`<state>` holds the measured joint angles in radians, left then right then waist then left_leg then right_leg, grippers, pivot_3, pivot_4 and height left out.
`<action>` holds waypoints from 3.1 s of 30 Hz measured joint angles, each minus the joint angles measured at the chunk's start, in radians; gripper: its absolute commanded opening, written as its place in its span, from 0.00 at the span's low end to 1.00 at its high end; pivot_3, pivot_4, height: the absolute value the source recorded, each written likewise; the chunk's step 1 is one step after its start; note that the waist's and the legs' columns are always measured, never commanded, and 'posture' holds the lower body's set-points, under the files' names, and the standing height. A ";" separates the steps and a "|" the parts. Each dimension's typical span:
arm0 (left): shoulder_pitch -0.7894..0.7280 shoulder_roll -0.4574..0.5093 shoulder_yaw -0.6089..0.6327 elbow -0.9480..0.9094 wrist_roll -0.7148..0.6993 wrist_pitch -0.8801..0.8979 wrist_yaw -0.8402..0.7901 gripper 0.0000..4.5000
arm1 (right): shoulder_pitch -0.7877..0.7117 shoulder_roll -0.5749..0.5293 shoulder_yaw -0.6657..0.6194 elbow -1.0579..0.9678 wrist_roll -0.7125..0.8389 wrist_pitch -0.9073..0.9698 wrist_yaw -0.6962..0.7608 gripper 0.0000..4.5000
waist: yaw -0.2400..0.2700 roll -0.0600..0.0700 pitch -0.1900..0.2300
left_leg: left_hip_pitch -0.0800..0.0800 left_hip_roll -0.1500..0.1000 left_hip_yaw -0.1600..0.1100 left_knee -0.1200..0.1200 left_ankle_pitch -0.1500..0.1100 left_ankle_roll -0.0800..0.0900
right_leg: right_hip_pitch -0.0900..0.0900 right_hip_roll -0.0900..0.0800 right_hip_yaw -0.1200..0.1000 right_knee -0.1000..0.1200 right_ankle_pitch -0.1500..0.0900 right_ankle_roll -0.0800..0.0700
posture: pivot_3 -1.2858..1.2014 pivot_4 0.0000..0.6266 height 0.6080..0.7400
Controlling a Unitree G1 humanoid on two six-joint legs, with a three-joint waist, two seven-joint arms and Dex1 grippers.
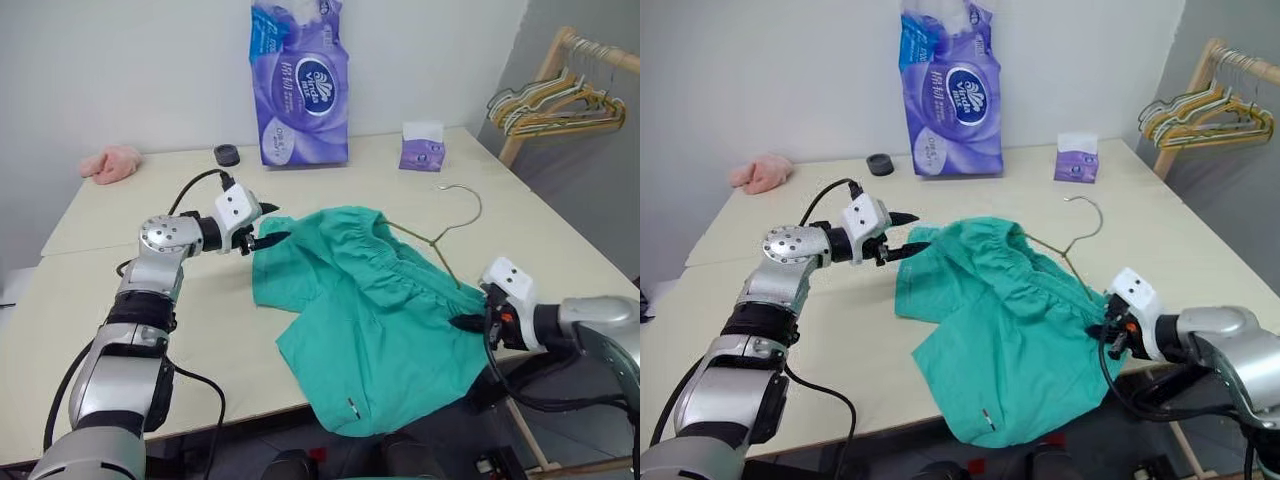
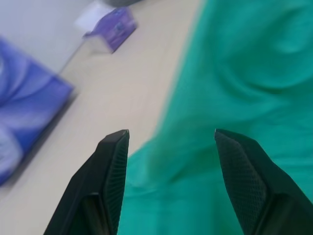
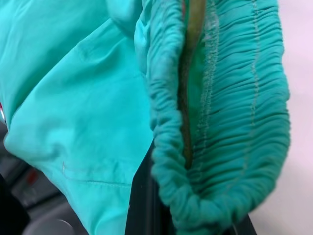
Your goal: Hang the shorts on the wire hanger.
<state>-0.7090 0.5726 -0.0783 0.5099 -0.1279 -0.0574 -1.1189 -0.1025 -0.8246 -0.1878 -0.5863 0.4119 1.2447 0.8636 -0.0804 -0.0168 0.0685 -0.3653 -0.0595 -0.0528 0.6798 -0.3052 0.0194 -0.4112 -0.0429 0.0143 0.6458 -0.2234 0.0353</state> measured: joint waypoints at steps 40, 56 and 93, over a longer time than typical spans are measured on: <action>-0.237 -0.474 -0.344 -0.339 -0.008 0.298 0.063 0.65 | -0.460 -0.512 -0.461 1.100 -0.006 0.138 -0.596 0.00 | -0.144 0.023 0.087 | 0.009 -0.002 0.039 0.000 -0.010 0.020 | 0.005 0.008 0.034 -0.004 -0.009 0.026 | 0.37 0.29 1.00; -0.389 -0.593 -0.171 -0.240 -0.187 0.400 0.083 0.65 | -0.853 -0.597 0.029 1.664 -0.265 -0.241 -0.272 0.00 | -0.188 0.025 0.112 | 0.011 -0.002 0.042 -0.002 -0.011 0.019 | 0.004 0.008 0.040 -0.003 -0.010 0.029 | 0.39 0.30 1.00; -0.423 -0.610 -0.129 -0.278 -0.286 0.444 0.085 0.66 | -0.974 -0.574 0.050 1.727 -0.369 -0.333 -0.218 0.95 | -0.190 0.025 0.112 | 0.019 -0.002 0.058 -0.002 -0.013 0.020 | 0.004 0.010 0.057 -0.002 -0.009 0.034 | 0.40 0.26 1.00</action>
<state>-1.1324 -0.0378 -0.2076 0.2316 -0.4136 0.3865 -1.0340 -1.0765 -1.3984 -0.1382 1.1402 0.0430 0.9116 0.6459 -0.2708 0.0080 0.1806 -0.3467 -0.0612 0.0053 0.6775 -0.3185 0.0393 -0.4069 -0.0328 0.0710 0.6435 -0.2323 0.0697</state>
